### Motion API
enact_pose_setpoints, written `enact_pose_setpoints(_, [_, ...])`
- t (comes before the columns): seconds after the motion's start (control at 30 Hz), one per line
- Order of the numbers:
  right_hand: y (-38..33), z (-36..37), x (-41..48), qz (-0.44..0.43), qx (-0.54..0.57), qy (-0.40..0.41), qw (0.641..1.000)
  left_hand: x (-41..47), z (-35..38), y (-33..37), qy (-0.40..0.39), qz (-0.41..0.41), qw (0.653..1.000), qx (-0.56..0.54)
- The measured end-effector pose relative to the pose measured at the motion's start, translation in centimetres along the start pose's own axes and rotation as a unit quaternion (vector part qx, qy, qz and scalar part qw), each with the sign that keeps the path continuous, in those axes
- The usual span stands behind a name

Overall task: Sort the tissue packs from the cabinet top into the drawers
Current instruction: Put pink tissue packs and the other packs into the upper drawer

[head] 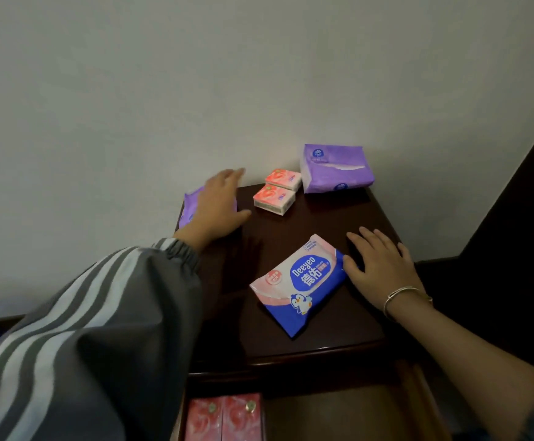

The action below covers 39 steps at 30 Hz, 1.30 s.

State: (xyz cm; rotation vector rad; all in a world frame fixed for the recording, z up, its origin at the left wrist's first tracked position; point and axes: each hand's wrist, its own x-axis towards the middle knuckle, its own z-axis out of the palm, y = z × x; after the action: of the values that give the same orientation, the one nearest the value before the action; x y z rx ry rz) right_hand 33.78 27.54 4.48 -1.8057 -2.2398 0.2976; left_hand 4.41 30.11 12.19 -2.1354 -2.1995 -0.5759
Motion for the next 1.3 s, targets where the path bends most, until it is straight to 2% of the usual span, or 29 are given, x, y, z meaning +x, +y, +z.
enact_pose_setpoints(0.07, [0.1,0.0,0.0,0.000,0.002,0.003,1.000,2.1,1.7,1.9,-0.088,0.055,0.993,0.048])
enact_pose_setpoints(0.13, [0.2,0.0,0.0,-0.001,0.005,0.004,1.000,4.3,3.0,3.0,-0.137,0.067,0.985,0.085])
enact_pose_setpoints(0.3, [0.4,0.2,0.1,-0.007,0.013,0.003,1.000,8.8,5.7,2.8,-0.188,0.092,0.966,0.154])
enact_pose_setpoints(0.4, [0.4,0.3,0.1,-0.009,0.010,0.001,1.000,9.7,6.7,1.7,-0.217,0.083,0.961,0.148])
enact_pose_setpoints(0.8, [0.1,0.3,-0.1,-0.008,0.010,0.014,1.000,6.3,6.7,4.2,-0.171,0.056,0.978,0.107])
enact_pose_setpoints(1.0, [0.1,0.3,-0.1,-0.005,0.018,0.019,1.000,2.7,6.4,4.2,-0.161,-0.017,0.986,0.044])
enact_pose_setpoints(1.17, [0.1,0.3,0.0,-0.005,0.022,0.015,1.000,-0.4,6.2,4.8,-0.043,-0.102,0.994,0.000])
enact_pose_setpoints(1.3, [0.2,0.4,0.1,-0.007,0.022,0.015,1.000,-2.2,5.6,5.1,0.005,-0.197,0.977,-0.080])
